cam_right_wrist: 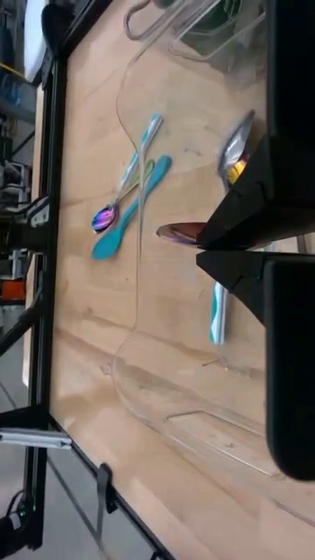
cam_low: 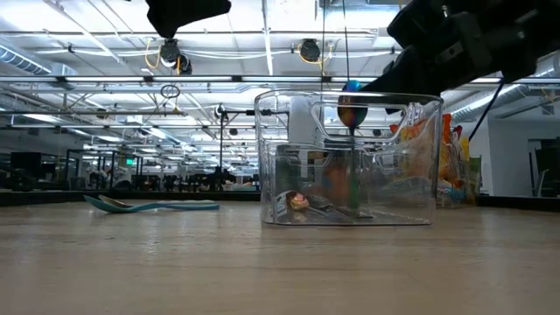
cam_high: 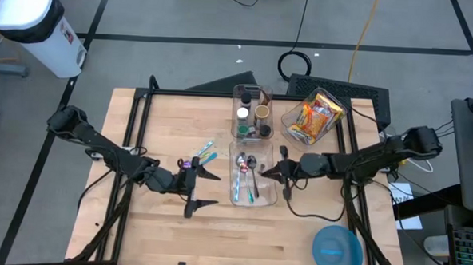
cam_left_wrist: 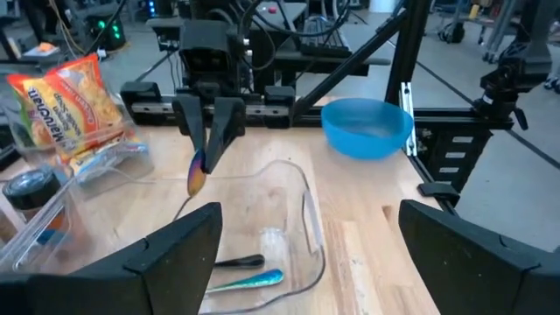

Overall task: Pick & Place Food Item
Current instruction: Put the bottom rainbow spoon into the bottom transparent bin

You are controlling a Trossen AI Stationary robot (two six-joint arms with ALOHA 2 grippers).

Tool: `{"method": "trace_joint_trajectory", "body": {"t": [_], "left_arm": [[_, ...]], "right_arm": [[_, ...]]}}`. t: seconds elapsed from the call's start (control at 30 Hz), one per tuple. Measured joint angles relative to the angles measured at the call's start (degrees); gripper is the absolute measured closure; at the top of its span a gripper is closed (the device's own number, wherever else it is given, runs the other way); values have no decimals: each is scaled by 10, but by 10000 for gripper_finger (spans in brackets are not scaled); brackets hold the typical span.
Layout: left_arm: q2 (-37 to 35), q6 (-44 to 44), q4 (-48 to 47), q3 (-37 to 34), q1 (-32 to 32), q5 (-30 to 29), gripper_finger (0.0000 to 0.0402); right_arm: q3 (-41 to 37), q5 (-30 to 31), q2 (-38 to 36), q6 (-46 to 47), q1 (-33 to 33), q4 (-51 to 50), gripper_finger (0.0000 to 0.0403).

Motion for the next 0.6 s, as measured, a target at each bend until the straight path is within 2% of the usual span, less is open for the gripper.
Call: {"method": "trace_joint_trajectory", "body": {"t": [0.3,0.6], "left_arm": [[0,-4,-1,0,0,0,45],[0,-4,-2,0,0,1,46]], "right_arm": [[1,-2,12,-26,-11,6,394],[0,1,13,-36,-11,-30,312]]}}
